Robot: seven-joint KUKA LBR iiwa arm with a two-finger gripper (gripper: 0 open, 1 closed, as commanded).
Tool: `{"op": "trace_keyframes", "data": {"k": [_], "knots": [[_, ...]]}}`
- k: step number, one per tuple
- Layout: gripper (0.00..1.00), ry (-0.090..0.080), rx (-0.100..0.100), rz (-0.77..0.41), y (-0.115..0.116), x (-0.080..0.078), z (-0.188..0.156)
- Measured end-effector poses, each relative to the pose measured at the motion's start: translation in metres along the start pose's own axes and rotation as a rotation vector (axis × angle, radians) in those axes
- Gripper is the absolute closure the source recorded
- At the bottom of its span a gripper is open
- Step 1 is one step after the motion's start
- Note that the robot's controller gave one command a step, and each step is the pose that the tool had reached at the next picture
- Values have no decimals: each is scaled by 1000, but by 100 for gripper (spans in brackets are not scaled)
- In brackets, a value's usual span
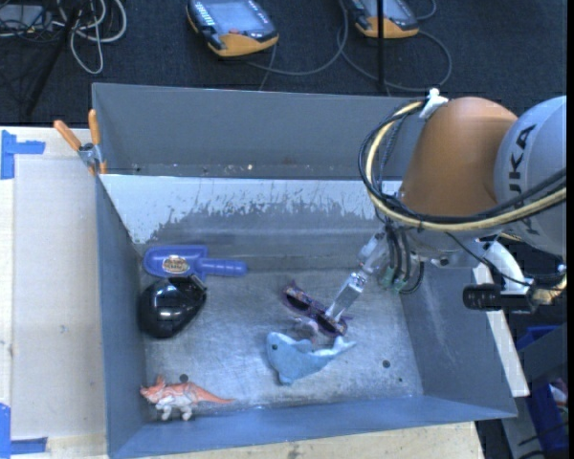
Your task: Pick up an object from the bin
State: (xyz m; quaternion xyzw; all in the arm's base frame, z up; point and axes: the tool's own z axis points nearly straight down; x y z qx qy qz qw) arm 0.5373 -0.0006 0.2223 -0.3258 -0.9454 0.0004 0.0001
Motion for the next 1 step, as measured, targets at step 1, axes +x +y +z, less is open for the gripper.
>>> {"op": "trace_keyframes", "data": {"k": [1], "knots": [[0, -3, -3, 9, -7, 8, 56]]}}
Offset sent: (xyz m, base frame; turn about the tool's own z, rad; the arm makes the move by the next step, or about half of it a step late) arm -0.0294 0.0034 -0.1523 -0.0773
